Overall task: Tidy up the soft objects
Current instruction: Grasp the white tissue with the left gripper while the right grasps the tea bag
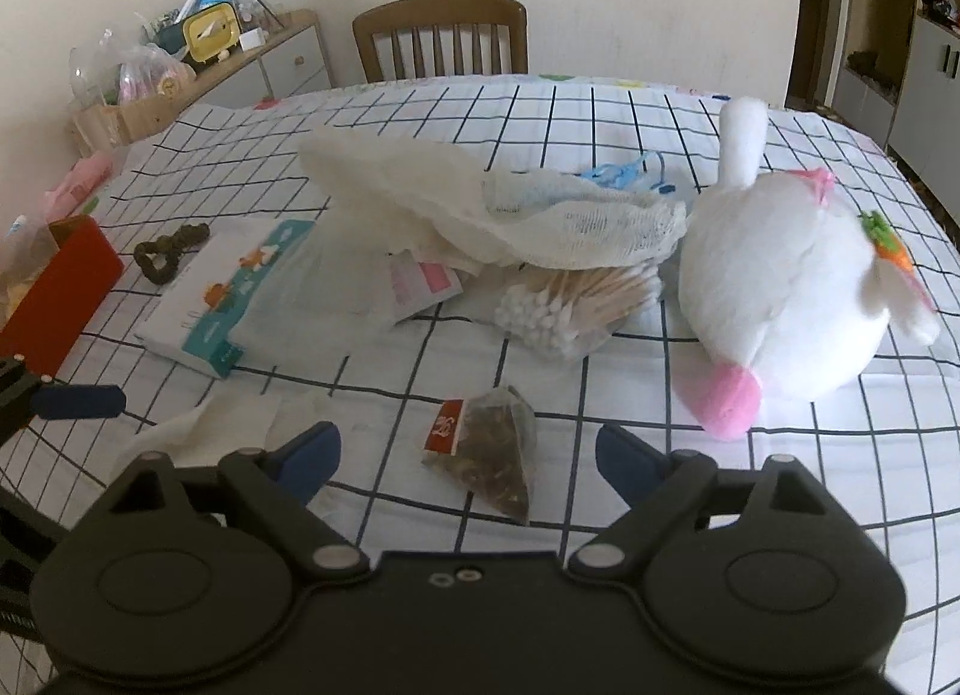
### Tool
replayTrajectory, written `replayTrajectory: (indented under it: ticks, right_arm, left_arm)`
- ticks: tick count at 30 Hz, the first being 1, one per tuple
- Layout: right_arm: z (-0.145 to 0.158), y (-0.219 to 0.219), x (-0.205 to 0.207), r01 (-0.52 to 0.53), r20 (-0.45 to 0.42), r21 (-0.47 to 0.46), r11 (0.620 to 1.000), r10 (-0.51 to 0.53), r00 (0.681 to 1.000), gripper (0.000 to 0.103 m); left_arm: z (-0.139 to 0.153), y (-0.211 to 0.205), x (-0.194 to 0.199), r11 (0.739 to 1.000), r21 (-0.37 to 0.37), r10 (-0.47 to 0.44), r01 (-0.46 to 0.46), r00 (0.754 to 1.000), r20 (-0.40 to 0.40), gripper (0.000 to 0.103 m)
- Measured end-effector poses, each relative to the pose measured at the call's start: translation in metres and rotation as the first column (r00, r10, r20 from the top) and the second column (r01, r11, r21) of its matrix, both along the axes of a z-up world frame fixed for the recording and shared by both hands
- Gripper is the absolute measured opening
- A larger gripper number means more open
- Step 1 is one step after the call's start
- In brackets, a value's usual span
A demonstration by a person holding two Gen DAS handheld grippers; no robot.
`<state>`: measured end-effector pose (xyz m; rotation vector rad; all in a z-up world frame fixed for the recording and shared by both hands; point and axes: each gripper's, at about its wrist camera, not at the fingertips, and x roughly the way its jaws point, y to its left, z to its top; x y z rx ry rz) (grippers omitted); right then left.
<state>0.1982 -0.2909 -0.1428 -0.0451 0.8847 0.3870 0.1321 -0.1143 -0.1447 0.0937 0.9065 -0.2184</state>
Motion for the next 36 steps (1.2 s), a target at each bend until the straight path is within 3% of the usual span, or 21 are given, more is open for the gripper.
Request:
replayTrajectory:
  ticks: [8,10,14,25,31,36]
  right_arm:
    - [-0.006,0.000,0.008,0.018,-0.018,0.002,1.000,-0.018,1.000,0.078]
    - [-0.006,0.000,0.008,0.016,-0.017,0.002,1.000,-0.016,1.000,0.076]
    - [-0.005,0.002,0.007,0.011,-0.006,-0.016,1.000,-0.011,1.000,0.068]
    - [-0.004,0.005,-0.003,-0.007,0.010,-0.062,0.998,0.007,1.000,0.037]
    - [-0.001,0.005,-0.008,-0.006,0.020,-0.072,0.997,0.008,1.000,0.020]
    - [0.006,0.007,-0.014,-0.015,0.035,-0.070,0.997,0.017,0.999,0.015]
  left_arm:
    - [-0.004,-0.009,-0.003,0.999,0.014,-0.046,0.046,0.999,0.004,0.097]
    - [-0.006,-0.010,-0.002,0.998,0.017,-0.052,0.052,0.999,-0.010,0.084]
    - [-0.007,-0.010,-0.003,0.998,0.013,-0.058,0.058,0.998,-0.012,0.076]
    - [-0.002,-0.007,-0.001,0.998,-0.007,-0.059,0.058,0.998,-0.019,0.036]
    - [0.001,-0.004,0.000,0.999,-0.019,-0.044,0.043,0.999,-0.025,0.022]
    - [0.006,0.003,0.000,0.999,-0.032,-0.020,0.019,1.000,-0.022,0.019]
